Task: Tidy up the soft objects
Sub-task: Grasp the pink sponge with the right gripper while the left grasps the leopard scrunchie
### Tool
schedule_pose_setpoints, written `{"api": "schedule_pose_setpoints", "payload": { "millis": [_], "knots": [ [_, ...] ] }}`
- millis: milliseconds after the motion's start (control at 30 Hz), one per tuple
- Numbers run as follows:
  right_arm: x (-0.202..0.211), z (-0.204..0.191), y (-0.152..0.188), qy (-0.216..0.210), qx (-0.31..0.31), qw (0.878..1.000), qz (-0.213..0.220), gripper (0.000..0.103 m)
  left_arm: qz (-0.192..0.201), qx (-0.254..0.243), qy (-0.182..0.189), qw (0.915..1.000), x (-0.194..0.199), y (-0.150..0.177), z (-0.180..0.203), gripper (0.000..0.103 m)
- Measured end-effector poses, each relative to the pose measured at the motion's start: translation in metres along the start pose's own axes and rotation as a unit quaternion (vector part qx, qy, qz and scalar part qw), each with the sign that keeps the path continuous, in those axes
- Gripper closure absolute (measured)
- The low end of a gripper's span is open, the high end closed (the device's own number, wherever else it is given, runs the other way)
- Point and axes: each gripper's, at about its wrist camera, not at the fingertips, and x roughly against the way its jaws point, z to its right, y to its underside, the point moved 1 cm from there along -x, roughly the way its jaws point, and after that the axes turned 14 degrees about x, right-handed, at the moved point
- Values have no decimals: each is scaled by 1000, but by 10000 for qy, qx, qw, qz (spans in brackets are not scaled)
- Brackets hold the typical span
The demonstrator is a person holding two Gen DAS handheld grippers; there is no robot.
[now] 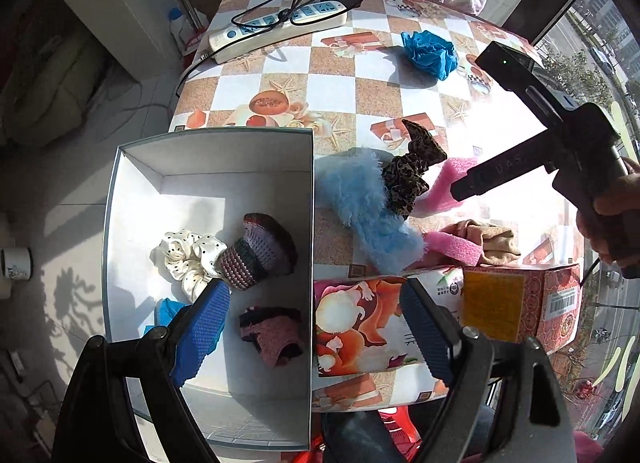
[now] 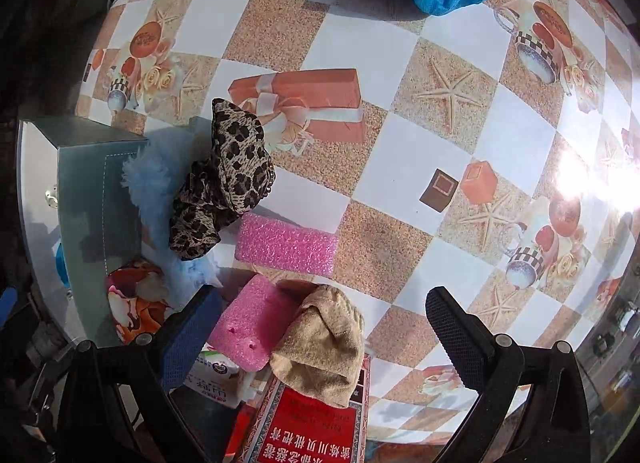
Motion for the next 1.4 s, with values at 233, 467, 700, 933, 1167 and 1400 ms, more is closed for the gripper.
{"api": "schedule_pose_setpoints", "payload": {
  "millis": [233, 467, 700, 933, 1167, 1400],
  "knots": [
    [-32, 24, -17, 308, 36, 9991, -291, 0, -108, -832, -334, 9959, -31, -29, 57, 13],
    [-35, 105, 29, 628, -932, 9936, -84, 0, -241, -1751, -436, 9833, -87, -61, 129, 13],
    [-15, 141, 76, 245, -1359, 9878, 716, 0, -763, -1972, -566, 9757, -141, -81, 156, 13],
    [-8, 115, 46, 61, -1266, 9849, 1183, 0, -1028, -1658, -645, 9787, -171, -91, 151, 14],
    [-23, 93, 28, 159, -1138, 9876, 1072, 0, -1148, -1529, -674, 9792, -190, -89, 146, 1],
    [-29, 69, 17, 846, -969, 9883, 820, 0, -1408, -1153, -359, 9827, -198, -93, 128, 0]
  ]
}}
